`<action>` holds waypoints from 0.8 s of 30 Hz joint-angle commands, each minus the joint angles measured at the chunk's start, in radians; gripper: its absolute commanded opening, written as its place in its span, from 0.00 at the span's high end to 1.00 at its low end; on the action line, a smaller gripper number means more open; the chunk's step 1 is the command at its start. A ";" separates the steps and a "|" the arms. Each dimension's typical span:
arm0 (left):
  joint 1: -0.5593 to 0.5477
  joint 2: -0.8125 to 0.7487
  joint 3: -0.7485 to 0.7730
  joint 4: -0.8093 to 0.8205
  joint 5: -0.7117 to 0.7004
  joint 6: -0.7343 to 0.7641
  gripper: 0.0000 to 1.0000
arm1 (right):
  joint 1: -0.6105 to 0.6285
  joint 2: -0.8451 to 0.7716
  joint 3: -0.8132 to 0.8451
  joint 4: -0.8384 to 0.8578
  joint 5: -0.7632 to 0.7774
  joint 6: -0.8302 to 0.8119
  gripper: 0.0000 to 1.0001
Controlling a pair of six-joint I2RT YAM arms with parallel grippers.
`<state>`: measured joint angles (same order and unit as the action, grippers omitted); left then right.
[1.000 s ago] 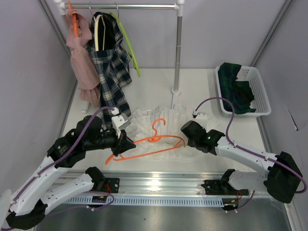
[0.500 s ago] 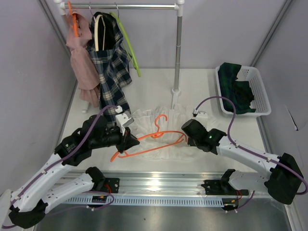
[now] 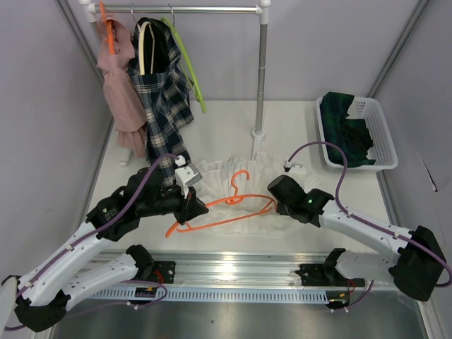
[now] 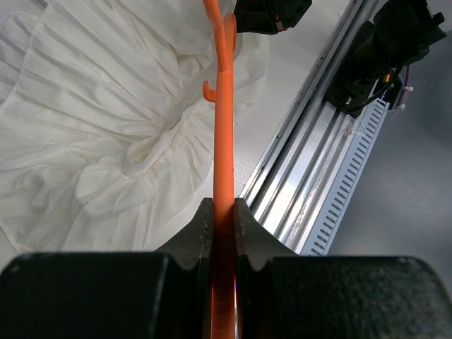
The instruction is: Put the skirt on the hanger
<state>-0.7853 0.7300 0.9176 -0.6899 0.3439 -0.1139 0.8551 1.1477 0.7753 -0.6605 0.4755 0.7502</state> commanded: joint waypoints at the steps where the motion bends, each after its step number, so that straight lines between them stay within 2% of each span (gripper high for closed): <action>1: -0.012 -0.015 0.007 0.035 0.017 -0.012 1.00 | -0.004 -0.031 0.022 -0.013 0.005 0.008 0.79; 13: -0.020 -0.012 0.007 0.021 0.009 -0.010 1.00 | -0.002 -0.078 -0.048 -0.021 -0.009 0.024 0.78; 24: -0.034 0.005 0.001 0.041 -0.002 -0.020 1.00 | -0.002 -0.057 -0.082 0.028 -0.025 0.017 0.76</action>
<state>-0.8093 0.7334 0.9157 -0.6971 0.3431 -0.1162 0.8551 1.0885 0.7044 -0.6685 0.4454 0.7589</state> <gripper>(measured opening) 0.141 0.230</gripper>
